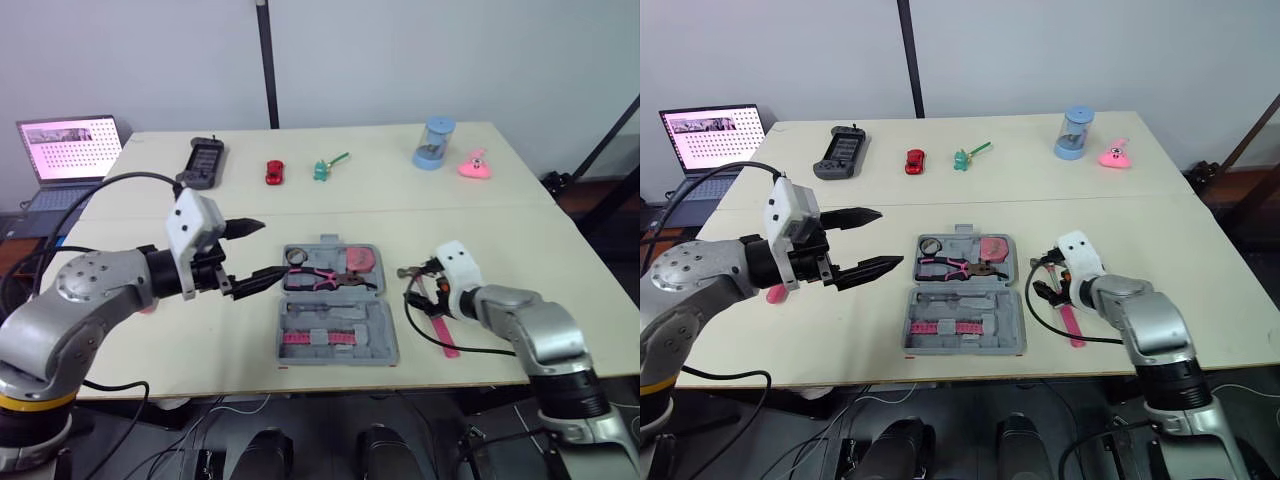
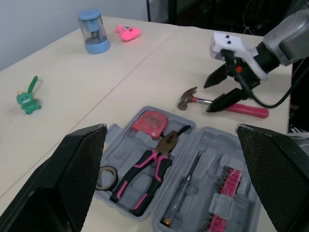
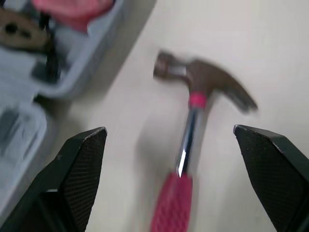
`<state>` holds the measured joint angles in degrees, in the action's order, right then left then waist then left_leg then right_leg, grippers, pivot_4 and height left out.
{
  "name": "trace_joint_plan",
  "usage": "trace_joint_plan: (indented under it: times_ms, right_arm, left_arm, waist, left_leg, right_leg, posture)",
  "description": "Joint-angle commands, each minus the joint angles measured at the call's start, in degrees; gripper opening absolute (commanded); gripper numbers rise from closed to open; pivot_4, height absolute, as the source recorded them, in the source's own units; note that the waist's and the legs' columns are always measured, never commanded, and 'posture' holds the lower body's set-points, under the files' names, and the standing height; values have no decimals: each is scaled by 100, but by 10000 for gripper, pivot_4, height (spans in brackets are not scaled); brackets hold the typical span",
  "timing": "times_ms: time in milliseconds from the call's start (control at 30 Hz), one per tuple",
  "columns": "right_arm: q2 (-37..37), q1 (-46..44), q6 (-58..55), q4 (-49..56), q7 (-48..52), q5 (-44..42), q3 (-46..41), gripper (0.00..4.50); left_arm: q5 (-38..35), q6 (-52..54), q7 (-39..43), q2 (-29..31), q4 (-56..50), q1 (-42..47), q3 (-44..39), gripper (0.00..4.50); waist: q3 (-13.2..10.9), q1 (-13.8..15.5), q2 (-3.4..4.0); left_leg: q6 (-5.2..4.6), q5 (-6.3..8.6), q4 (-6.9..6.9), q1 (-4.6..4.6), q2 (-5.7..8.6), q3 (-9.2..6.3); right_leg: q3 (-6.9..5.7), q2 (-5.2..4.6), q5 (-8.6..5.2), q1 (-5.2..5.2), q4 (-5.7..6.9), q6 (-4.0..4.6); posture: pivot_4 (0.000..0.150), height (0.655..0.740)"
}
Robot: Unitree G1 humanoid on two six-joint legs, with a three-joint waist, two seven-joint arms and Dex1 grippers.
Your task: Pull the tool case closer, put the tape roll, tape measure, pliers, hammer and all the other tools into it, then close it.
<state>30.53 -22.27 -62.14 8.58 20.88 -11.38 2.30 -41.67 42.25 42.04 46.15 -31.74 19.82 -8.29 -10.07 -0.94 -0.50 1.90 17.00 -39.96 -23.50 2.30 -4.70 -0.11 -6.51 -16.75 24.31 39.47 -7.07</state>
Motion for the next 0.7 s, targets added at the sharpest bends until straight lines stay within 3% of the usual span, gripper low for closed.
trace_joint_plan:
  times_ms: [33,233,367,533,700]
  right_arm:
    - [-164,20,266,-151,-76,16,-171,44549]
    - [312,-94,1061,119,1257,-581,-379,44549]
    - [1007,-513,1800,-228,2019,-378,-88,44549]
    - [2044,-1150,4851,-1431,3378,976,1073,44549]
    - [2383,-2160,8282,-3468,4354,2319,2171,44549]
  left_arm:
    - [69,-125,-23,41,-96,-20,-155,45000]
    - [81,-151,-9,68,-107,-102,-220,45000]
    - [112,-168,-20,46,-111,-118,-206,45000]
    - [125,-181,-48,28,-133,-164,-238,45000]
    - [89,-169,-83,16,-195,-243,-294,45000]
  waist:
    - [0,26,0]
    - [-2,9,1]
    - [-3,-11,2]
    - [-5,-4,-1]
    - [-8,-23,-1]
  left_leg:
    - [1,-1,-2,-2,2,0]
    - [1,0,-4,-3,6,1]
    - [0,0,-3,-2,5,2]
    - [0,0,-1,-2,5,5]
    - [1,0,-3,-2,3,10]
  right_leg:
    - [0,-3,0,0,0,0]
    - [-1,-7,1,-1,0,-2]
    - [-2,-6,1,0,0,-2]
    - [-4,-6,0,-1,-5,-2]
    - [-3,-8,1,-1,-7,-3]
  posture:
    - [1500,6753]
    - [1500,6753]
    - [1500,6753]
    - [1500,6753]
    - [1500,6753]
